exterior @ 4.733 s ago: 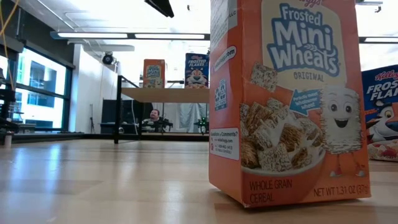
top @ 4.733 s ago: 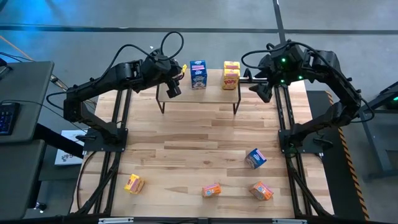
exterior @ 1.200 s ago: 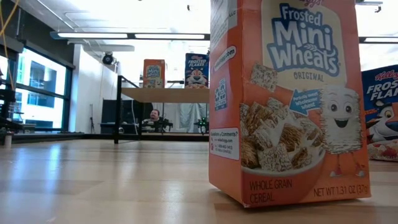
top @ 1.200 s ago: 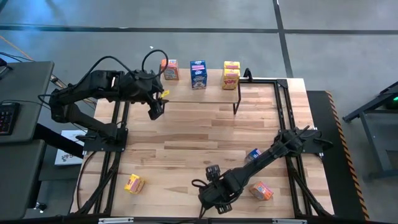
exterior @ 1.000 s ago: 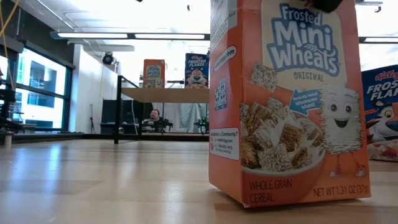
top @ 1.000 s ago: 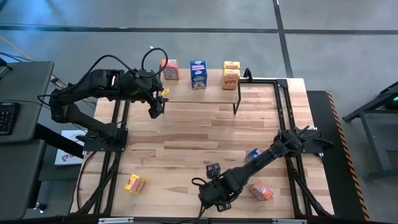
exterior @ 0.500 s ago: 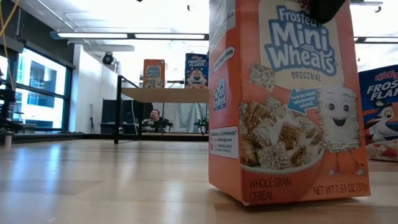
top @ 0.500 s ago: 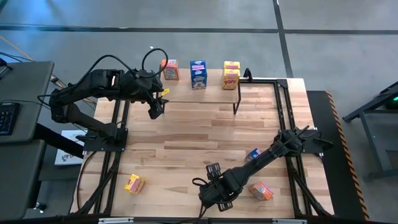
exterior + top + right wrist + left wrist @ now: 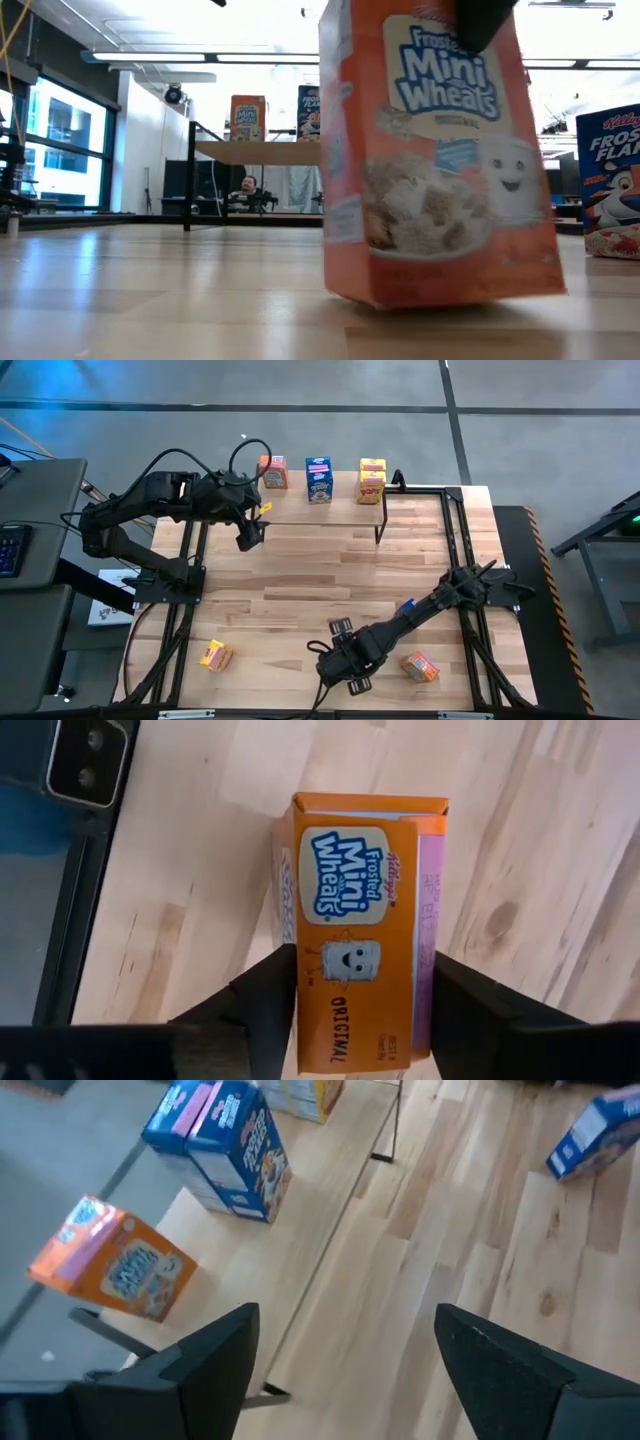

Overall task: Stack cereal on shelf
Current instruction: Put the left orange cereal box on the shelf aligned with the other orange cereal box

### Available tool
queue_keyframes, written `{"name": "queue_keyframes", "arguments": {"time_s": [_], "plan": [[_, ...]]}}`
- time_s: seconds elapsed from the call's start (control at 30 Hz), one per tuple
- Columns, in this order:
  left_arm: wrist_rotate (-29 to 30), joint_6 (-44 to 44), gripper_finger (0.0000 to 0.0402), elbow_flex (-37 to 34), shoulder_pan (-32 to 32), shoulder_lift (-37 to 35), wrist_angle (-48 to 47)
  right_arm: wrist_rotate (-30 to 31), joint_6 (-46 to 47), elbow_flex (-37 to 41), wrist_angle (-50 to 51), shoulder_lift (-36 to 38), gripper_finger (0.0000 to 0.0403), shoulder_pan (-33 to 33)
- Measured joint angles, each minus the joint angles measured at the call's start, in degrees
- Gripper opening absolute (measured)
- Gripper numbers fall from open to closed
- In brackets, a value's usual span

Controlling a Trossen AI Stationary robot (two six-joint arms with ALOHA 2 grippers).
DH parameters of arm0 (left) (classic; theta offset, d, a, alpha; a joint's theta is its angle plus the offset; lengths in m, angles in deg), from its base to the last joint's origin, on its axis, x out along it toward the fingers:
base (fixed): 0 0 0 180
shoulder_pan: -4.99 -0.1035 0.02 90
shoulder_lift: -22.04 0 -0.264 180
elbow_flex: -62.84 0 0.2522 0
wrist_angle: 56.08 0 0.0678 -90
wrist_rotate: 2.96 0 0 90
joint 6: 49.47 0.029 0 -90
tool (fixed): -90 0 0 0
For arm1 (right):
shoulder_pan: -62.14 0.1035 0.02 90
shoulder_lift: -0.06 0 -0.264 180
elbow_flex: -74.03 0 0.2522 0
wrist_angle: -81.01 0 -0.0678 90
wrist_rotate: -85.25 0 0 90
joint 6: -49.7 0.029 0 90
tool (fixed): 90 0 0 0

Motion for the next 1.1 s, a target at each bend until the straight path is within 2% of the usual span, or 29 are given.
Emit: {"name": "queue_keyframes", "arguments": {"time_s": [0.23,0.37,0.57,0.93,1.1], "plan": [[-0.33,7.81,0.0294,0.0,2.61,0.0,1.03,0.18,0.0,0.0,-0.66,0.94,0.0168,-1.57],[-0.47,7.44,0.0294,0.0,4.47,0.02,1.01,0.43,0.03,-0.01,-0.85,1.9,0.0167,-2.02],[0.02,0.93,0.0294,0.0,4.55,0.18,0.96,2.87,-1.95,-0.02,-0.11,4.45,0.0167,-3.47],[0.17,4.74,0.0294,-0.02,4.57,0.37,0.93,5.74,-13.14,-0.04,0.86,11.05,0.0167,-10.75],[0.16,3.84,0.0294,-0.02,5.31,0.37,0.99,6.47,-13.94,-0.04,0.69,13.22,0.0167,-15.1]]}}
